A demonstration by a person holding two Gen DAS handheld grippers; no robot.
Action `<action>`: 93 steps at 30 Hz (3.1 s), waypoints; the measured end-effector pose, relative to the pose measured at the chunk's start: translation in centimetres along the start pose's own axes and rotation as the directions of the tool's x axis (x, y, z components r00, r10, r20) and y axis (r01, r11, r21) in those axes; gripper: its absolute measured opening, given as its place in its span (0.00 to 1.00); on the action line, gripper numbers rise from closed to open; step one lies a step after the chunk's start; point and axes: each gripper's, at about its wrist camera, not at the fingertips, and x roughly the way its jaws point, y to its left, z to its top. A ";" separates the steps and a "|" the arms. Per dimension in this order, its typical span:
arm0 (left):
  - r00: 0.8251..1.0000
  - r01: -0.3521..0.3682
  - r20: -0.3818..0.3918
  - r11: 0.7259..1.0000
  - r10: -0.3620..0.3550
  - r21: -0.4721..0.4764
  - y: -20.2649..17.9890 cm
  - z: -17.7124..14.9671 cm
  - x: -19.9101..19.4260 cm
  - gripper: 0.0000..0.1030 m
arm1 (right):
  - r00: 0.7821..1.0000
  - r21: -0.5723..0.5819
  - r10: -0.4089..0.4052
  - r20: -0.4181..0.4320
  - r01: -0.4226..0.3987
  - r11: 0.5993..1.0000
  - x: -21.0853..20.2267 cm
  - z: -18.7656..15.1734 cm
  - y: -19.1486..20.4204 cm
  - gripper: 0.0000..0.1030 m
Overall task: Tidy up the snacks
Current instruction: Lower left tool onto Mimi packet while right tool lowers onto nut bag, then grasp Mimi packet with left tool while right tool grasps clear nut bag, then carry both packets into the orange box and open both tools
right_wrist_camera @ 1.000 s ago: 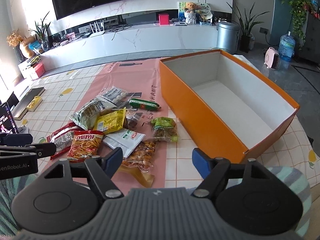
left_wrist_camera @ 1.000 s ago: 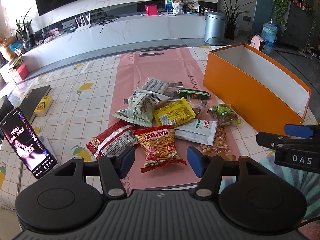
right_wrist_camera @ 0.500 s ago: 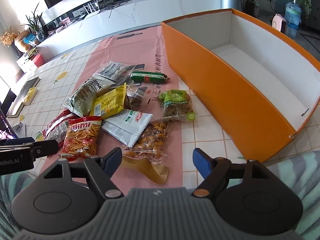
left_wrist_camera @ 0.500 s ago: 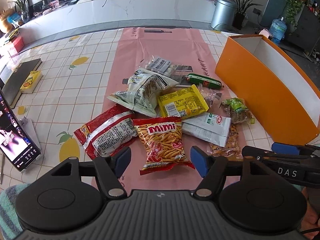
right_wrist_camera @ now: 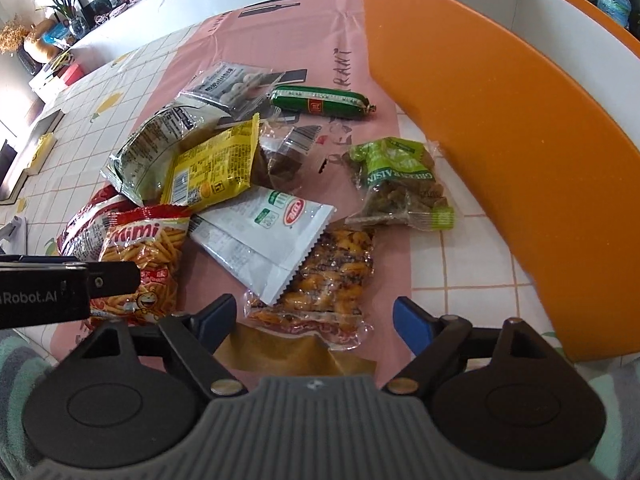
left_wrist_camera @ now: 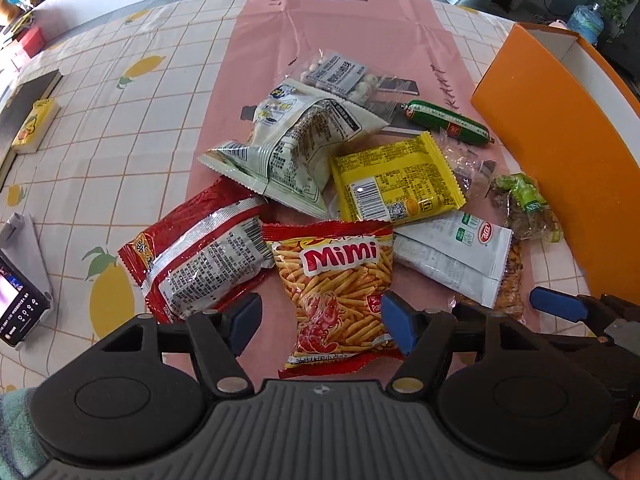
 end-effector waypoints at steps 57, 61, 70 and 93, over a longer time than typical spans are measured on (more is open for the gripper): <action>0.979 0.095 0.181 0.995 -0.097 0.015 -1.6 -1.0 -6.6 0.48 | 0.993 -0.033 0.072 0.091 -0.069 0.997 -10.3 1.5 -2.7 0.67; 0.969 0.099 0.222 0.994 -0.104 0.036 -2.7 -1.0 -8.9 0.48 | 0.984 -0.063 0.080 0.157 -0.071 0.996 -12.7 2.5 -3.7 0.67; 0.946 0.146 0.270 0.980 -0.179 0.138 -7.9 0.3 -12.5 0.48 | 0.965 -0.070 0.052 0.256 -0.035 0.997 -17.3 4.2 -8.7 0.67; 0.944 0.248 0.079 0.849 -0.320 0.466 -21.7 10.2 -6.7 0.48 | 0.998 -0.238 -0.035 0.053 0.047 0.970 -11.3 10.0 -19.5 0.67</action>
